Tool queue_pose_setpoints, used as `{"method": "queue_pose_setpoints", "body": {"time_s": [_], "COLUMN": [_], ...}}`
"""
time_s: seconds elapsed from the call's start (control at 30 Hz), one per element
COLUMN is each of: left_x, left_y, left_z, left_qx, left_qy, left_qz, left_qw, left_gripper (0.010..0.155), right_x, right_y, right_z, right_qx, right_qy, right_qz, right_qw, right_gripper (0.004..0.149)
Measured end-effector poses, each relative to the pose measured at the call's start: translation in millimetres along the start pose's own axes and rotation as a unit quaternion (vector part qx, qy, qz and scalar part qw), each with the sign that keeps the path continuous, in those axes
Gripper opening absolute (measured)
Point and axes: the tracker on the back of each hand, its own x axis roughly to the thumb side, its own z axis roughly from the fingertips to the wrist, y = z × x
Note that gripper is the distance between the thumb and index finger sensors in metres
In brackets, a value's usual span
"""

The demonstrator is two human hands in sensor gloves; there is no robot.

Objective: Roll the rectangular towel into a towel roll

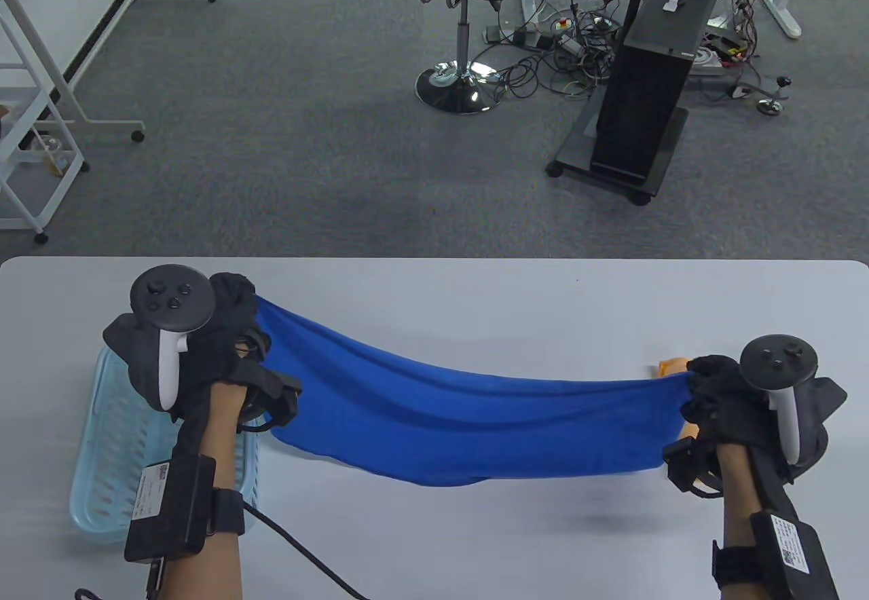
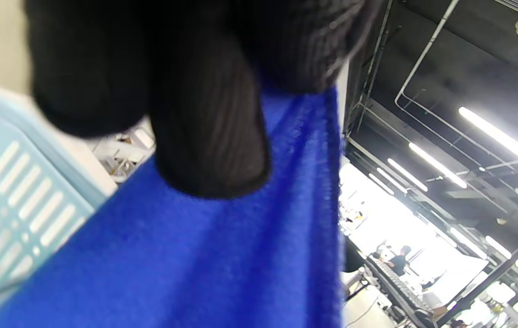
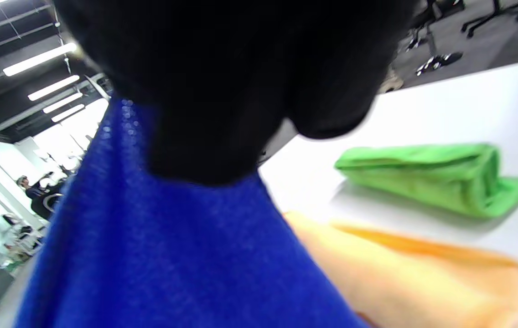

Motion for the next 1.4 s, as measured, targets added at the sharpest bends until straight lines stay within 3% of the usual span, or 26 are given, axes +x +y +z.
{"method": "queue_pose_setpoints", "body": {"time_s": [0.27, 0.4, 0.63, 0.77, 0.87, 1.1, 1.2, 1.4], "left_x": [-37.8, -62.6, -94.9, -98.5, -89.7, -48.0, -32.2, -24.4], "left_y": [24.1, 28.1, 17.8, 17.1, 10.3, -38.4, -60.2, -84.8], "left_z": [6.7, 21.4, 58.6, 68.2, 68.4, 45.7, 34.0, 17.0], "left_qx": [0.005, 0.001, -0.017, 0.007, 0.025, 0.010, -0.004, -0.050], "left_qy": [-0.043, -0.069, -0.095, -0.073, -0.073, -0.061, -0.049, -0.018], "left_qz": [0.153, 0.164, 0.040, -0.026, -0.085, -0.265, -0.343, -0.421], "left_qw": [0.987, 0.984, 0.995, 0.997, 0.993, 0.962, 0.938, 0.905], "left_gripper": [0.043, 0.042, 0.041, 0.042, 0.044, 0.042, 0.042, 0.048], "right_x": [-3.2, -19.5, -69.2, -78.4, -74.7, -49.7, -40.5, -33.2], "right_y": [-29.1, -46.5, -45.5, -40.5, -32.4, 8.8, 25.0, 49.2], "right_z": [1.0, 13.9, 38.6, 40.6, 33.2, 0.4, -14.5, -33.8], "right_qx": [-0.070, -0.093, -0.038, 0.003, -0.002, 0.003, -0.011, 0.013], "right_qy": [-0.085, -0.092, -0.072, -0.061, -0.052, -0.055, -0.056, -0.037], "right_qz": [-0.093, -0.109, -0.128, -0.098, -0.045, 0.063, 0.104, 0.138], "right_qw": [0.990, 0.985, 0.988, 0.993, 0.998, 0.997, 0.993, 0.990], "right_gripper": [0.043, 0.043, 0.044, 0.043, 0.044, 0.046, 0.046, 0.046]}}
